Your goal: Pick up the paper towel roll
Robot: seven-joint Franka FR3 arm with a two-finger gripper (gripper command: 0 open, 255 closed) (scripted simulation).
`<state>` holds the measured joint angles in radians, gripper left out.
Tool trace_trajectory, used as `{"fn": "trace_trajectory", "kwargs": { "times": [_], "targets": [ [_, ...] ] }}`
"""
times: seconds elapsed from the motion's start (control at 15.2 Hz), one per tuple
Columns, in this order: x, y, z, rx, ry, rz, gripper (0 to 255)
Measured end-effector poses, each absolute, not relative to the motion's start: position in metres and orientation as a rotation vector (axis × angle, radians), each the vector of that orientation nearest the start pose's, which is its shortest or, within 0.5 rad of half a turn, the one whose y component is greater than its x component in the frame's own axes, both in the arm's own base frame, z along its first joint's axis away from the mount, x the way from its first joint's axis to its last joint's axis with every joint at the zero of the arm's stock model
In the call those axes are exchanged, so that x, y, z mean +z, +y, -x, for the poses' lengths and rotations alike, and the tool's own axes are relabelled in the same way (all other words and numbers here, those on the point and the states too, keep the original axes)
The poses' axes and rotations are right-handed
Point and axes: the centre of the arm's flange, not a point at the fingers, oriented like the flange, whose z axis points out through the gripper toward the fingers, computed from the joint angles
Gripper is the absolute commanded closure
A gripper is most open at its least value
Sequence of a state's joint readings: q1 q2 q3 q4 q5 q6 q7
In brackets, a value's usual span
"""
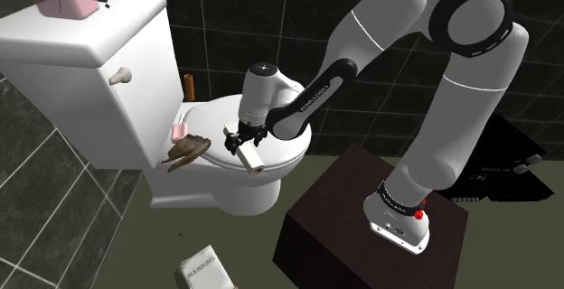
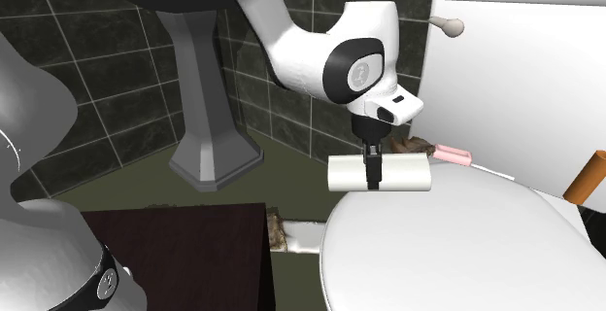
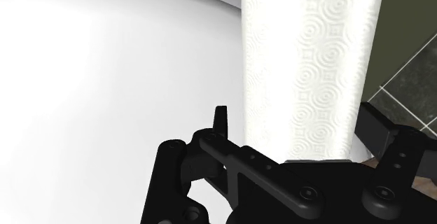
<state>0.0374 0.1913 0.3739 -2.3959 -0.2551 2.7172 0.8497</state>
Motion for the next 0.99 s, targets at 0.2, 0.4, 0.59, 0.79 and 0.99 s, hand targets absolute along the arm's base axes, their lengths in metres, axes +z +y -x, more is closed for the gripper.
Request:
{"fn": "trace_trajectory", "kwargs": {
  "times": [0.2, 0.4, 0.59, 0.79, 0.99],
  "targets": [
    [0.251, 0.215, -0.466, -0.235, 0.346, 3.068, 255],
    [0.250, 0.215, -0.466, -0.237, 0.346, 3.067, 255],
    [0.251, 0.215, -0.466, -0.237, 0.346, 3.067, 255],
    [0.250, 0.215, -0.466, -0.237, 0.346, 3.067, 255],
    [0.261, 0.215, -0.466, -0.236, 0.346, 3.068, 255]
  ]
}}
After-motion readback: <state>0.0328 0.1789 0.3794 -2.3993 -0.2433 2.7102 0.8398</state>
